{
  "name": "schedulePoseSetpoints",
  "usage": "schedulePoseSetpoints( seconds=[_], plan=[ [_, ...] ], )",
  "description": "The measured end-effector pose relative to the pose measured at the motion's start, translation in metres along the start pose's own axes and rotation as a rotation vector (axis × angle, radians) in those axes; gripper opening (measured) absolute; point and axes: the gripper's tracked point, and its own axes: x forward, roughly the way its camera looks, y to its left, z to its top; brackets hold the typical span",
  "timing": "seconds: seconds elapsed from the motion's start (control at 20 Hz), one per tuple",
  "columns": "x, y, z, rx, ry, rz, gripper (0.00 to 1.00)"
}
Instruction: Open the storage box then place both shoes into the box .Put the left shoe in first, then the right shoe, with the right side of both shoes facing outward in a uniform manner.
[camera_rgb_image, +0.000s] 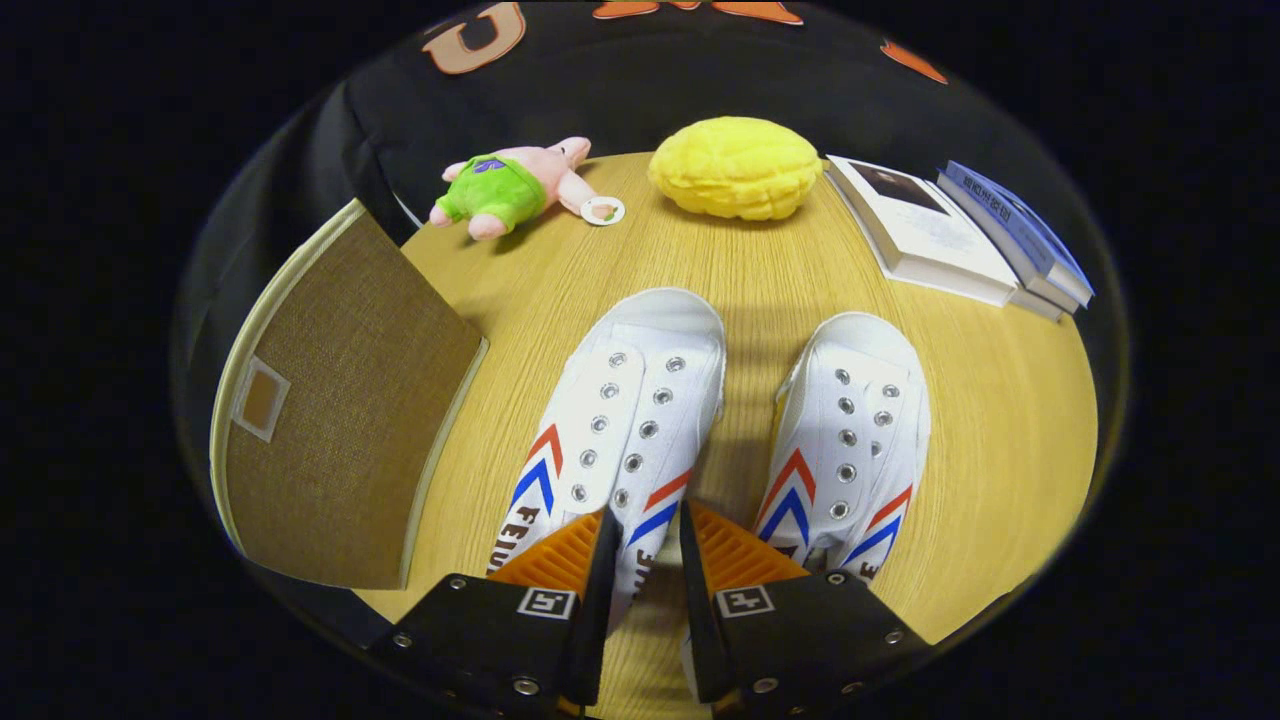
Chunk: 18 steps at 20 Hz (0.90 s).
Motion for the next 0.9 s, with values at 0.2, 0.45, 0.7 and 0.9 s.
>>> schedulePoseSetpoints(
  seconds=[0.2,0.45,0.7,0.9],
  plan=[
    [-0.002,0.004,-0.002,0.214,0.024,0.047,0.09],
    [-0.02,0.003,0.006,0.231,0.024,0.072,0.04],
    [-0.039,-0.01,0.03,0.269,-0.062,0.139,0.04],
    [-0.067,-0.01,0.065,0.222,-0.141,0.176,0.04]
  ],
)
